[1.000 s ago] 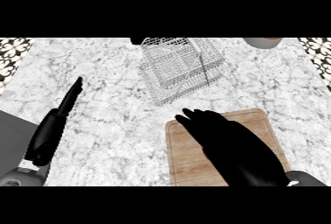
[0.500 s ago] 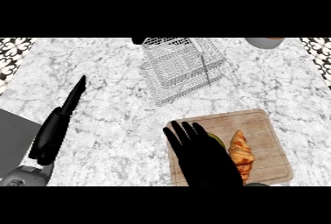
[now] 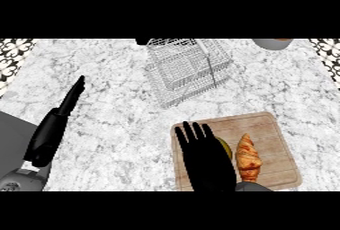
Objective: Pick the lemon from the cutting board and place it in the tiered basket
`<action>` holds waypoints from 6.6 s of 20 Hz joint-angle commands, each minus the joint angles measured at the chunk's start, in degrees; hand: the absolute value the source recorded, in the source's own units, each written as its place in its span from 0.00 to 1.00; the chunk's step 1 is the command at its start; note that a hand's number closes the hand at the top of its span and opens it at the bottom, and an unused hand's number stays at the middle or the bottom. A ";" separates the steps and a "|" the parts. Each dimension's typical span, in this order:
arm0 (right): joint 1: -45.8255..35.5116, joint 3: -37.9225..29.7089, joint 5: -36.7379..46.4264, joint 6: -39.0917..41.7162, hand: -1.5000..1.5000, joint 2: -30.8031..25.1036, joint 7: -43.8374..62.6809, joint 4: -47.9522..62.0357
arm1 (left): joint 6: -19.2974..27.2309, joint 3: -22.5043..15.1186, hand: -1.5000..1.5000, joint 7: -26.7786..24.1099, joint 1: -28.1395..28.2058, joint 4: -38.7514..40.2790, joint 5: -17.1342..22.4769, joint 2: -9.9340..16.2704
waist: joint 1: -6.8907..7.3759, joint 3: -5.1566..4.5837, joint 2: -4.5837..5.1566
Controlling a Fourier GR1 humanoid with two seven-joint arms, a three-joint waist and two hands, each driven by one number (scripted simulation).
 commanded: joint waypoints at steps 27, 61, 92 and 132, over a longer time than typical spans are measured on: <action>13.90 -12.36 17.54 6.19 0.00 -0.70 -9.46 3.03 | -4.16 3.45 0.50 1.39 2.38 -3.16 -6.29 -6.17 | 0.18 0.07 0.15; 15.18 -16.33 36.44 -9.55 1.00 9.02 -34.56 15.27 | -11.40 9.88 0.50 0.42 1.83 -1.79 -12.10 -13.25 | 0.07 0.07 0.14; 12.85 -16.42 65.02 -0.27 1.00 16.91 19.41 -30.09 | -13.20 11.01 0.50 0.84 2.32 -3.23 -11.47 -12.12 | 1.10 -0.18 0.15; -39.35 -70.82 33.80 -58.17 0.00 16.92 -12.25 53.15 | -12.41 7.85 0.50 0.47 -1.93 -1.77 -14.17 -15.81 | 4.71 0.10 1.96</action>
